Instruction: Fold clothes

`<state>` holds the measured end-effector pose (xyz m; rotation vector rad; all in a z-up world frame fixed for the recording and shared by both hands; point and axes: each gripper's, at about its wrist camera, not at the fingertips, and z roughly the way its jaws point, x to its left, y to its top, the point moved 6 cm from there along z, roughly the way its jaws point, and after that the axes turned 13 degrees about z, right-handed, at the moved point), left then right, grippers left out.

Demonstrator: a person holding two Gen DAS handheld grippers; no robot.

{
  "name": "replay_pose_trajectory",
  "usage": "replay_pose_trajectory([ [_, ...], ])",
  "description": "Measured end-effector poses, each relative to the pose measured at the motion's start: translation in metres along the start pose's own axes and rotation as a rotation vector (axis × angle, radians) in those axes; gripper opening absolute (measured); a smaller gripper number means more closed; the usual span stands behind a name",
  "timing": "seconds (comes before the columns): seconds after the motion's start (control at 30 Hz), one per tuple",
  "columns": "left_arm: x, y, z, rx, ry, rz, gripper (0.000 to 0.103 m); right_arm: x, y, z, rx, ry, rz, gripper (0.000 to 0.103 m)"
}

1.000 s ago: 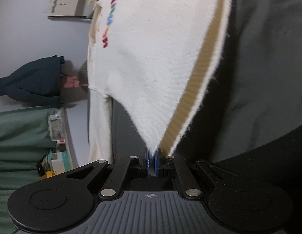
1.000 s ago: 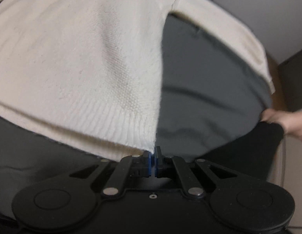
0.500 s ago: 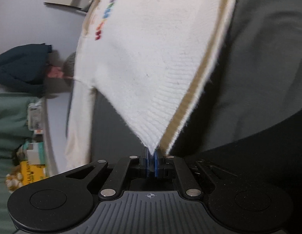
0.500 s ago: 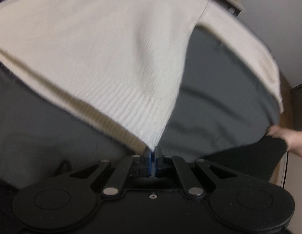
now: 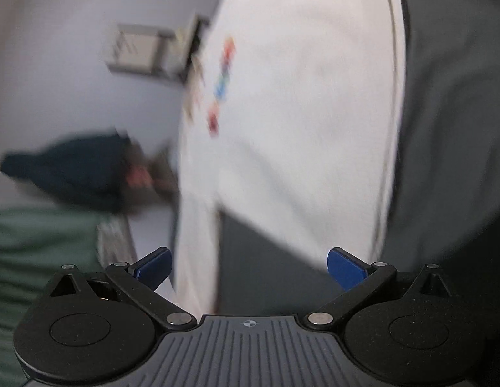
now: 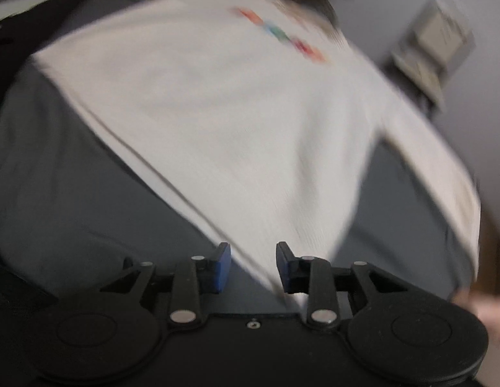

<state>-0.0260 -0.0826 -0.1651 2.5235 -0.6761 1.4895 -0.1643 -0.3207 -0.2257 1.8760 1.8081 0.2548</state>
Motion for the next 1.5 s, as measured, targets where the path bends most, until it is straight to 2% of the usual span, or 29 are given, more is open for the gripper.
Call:
replay_pose_trajectory([
  [0.03,-0.004,0.015,0.001,-0.050,0.019,0.021,0.103,0.009,0.001,0.004,-0.012,-0.005,-0.041,0.031],
  [0.17,-0.038,0.070,0.021,-0.185,-0.001,0.140,0.101,0.045,0.005,0.018,-0.062,-0.025,-0.203,0.030],
  [0.23,-0.055,0.090,0.032,-0.227,-0.013,0.178,0.094,0.063,0.007,0.025,-0.086,-0.035,-0.284,0.029],
  [0.3,-0.066,0.101,0.044,-0.253,-0.036,0.177,0.078,0.082,0.009,0.033,-0.111,-0.045,-0.365,0.028],
  [0.47,-0.082,0.119,0.055,-0.288,-0.048,0.164,0.077,0.128,0.014,0.050,-0.173,-0.070,-0.568,0.028],
  [0.6,-0.089,0.124,0.065,-0.301,-0.066,0.175,0.077,0.139,0.013,0.062,-0.200,-0.142,-0.639,0.028],
  [0.8,-0.095,0.125,0.068,-0.315,-0.078,0.173,0.077,0.135,0.018,0.080,-0.211,-0.262,-0.660,0.028],
  [0.93,-0.099,0.128,0.070,-0.323,-0.072,0.168,0.072,0.133,0.018,0.088,-0.180,-0.276,-0.679,0.028],
  [1.03,-0.098,0.132,0.073,-0.321,-0.055,0.155,0.060,0.134,0.016,0.090,-0.198,-0.303,-0.690,0.028],
  [1.07,-0.097,0.132,0.073,-0.310,-0.045,0.155,0.051,0.134,0.018,0.091,-0.206,-0.323,-0.685,0.028],
  [1.1,-0.096,0.133,0.074,-0.299,-0.036,0.156,0.045,0.132,0.020,0.093,-0.213,-0.349,-0.676,0.028],
  [1.17,-0.097,0.133,0.077,-0.284,-0.038,0.160,0.040,0.129,0.026,0.098,-0.220,-0.399,-0.663,0.028],
  [1.23,-0.100,0.132,0.079,-0.266,-0.051,0.158,0.019,0.124,0.027,0.102,-0.214,-0.439,-0.663,0.028],
  [1.27,-0.101,0.131,0.081,-0.255,-0.062,0.158,0.004,0.121,0.026,0.105,-0.203,-0.443,-0.658,0.028],
  [1.3,-0.102,0.129,0.081,-0.252,-0.073,0.154,0.003,0.119,0.025,0.108,-0.191,-0.437,-0.647,0.027],
  [1.37,-0.103,0.126,0.075,-0.265,-0.091,0.142,0.002,0.114,0.023,0.112,-0.174,-0.425,-0.624,0.003],
  [1.5,-0.103,0.117,0.060,-0.314,-0.080,0.161,0.002,0.109,0.022,0.098,-0.219,-0.367,-0.589,0.003],
])
